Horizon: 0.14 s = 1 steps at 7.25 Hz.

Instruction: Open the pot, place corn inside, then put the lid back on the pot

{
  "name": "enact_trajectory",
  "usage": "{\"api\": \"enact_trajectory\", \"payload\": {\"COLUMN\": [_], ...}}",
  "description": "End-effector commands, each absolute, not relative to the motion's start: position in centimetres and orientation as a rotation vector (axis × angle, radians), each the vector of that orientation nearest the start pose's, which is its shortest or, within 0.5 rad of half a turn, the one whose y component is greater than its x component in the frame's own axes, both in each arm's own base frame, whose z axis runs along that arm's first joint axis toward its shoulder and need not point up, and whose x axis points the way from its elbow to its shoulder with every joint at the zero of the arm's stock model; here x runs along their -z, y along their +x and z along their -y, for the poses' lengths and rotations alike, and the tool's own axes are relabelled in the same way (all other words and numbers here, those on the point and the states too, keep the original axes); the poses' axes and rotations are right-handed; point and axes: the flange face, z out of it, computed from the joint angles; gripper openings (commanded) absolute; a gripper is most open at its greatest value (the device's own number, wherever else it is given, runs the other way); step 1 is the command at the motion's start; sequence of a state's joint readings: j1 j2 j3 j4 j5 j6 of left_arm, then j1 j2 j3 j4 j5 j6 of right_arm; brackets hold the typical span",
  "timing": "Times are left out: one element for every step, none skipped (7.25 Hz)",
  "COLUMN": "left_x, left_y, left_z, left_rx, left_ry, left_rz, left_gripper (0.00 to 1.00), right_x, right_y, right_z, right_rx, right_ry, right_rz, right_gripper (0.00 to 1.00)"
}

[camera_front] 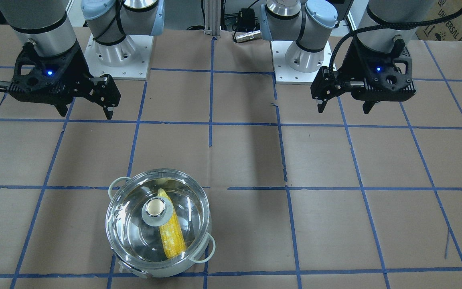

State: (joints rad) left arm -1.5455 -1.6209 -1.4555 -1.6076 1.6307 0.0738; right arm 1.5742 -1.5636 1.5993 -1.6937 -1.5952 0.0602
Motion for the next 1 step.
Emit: {"api": "enact_trajectory", "payload": {"left_x": [-51.54], "left_y": [-11.53], "left_z": [51.68], "left_rx": [0.037], "left_ry": [0.061], "left_rz": [-3.086], "left_gripper": [1.00], "right_x": [-48.47], "right_y": [13.25], "right_z": [50.18], "right_rx": [0.142], "right_ry": [0.113], "right_rz": [-3.133], "right_gripper": [1.00]}}
